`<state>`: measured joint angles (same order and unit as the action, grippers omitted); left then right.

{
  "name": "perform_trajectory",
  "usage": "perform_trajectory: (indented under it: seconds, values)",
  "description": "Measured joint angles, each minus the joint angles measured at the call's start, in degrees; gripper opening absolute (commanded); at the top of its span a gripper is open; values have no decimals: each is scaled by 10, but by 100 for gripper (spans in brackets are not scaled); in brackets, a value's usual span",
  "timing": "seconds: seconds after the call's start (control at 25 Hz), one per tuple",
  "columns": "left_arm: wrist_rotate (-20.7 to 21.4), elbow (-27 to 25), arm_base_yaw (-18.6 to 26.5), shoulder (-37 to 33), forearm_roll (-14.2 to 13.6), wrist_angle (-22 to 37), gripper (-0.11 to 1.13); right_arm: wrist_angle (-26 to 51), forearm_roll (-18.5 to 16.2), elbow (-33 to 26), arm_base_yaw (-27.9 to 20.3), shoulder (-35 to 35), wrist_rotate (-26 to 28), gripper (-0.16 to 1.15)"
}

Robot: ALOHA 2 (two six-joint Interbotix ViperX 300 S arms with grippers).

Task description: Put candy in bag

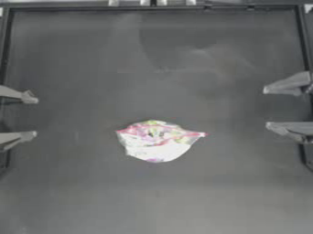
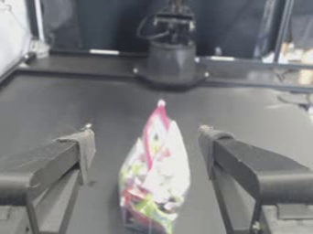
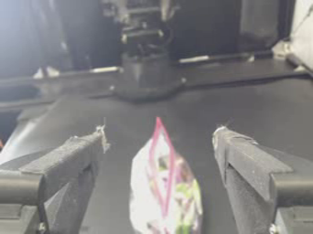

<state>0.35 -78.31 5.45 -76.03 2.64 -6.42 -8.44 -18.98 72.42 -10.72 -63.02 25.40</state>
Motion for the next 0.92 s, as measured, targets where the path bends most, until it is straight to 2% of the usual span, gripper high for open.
perform_trajectory:
  seconds: [0.28,0.92]
  values:
    - [4,-1,0,0,0,0,99,-18,4,17,0,-25,2,99]
    - [5,-3,0,0,0,-1,99,-20,12,33,0,-28,2,99]
